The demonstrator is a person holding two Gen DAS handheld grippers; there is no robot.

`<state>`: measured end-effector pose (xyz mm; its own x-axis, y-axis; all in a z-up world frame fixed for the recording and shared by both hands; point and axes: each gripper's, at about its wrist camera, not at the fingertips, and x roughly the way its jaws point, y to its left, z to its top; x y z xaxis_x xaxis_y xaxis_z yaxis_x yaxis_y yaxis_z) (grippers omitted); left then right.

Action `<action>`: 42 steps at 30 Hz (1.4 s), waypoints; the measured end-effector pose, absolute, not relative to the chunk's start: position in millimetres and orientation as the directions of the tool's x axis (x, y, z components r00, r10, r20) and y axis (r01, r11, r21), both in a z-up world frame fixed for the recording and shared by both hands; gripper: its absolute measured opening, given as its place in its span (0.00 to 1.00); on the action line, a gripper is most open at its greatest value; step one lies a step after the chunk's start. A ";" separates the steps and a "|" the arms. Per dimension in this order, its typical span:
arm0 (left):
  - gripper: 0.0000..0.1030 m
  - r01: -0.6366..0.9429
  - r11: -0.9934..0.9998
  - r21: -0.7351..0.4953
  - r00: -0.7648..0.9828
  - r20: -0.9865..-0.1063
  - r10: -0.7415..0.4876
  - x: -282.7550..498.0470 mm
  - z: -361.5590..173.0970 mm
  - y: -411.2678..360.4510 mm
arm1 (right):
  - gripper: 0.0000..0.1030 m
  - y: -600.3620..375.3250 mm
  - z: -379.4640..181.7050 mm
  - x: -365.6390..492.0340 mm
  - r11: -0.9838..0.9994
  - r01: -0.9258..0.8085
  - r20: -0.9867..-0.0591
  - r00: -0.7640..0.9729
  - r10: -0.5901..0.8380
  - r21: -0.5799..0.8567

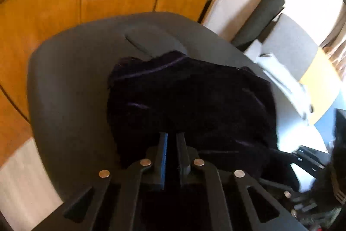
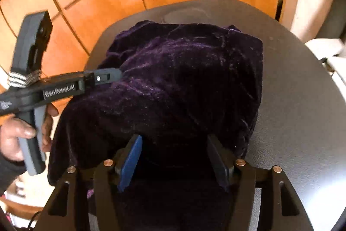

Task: Fold clothes
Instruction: 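Release the purple bundle with both grippers and withdraw them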

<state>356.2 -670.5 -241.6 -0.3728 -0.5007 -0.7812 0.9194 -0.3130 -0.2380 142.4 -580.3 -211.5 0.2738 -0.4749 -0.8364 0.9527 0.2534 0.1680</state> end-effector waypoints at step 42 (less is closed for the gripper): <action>0.31 0.968 -0.239 -0.074 -0.238 -0.569 -0.787 385.9 -47.7 -450.1 | 1.00 -402.0 -67.0 232.0 -0.090 0.996 -0.646 -0.078 -0.759 -0.014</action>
<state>385.9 -450.1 -47.7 -0.2380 -0.7874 -0.5687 0.9682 -0.2391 -0.0741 232.0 -402.0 -67.0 -0.0777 -0.7594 -0.6459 0.9958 -0.0902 -0.0138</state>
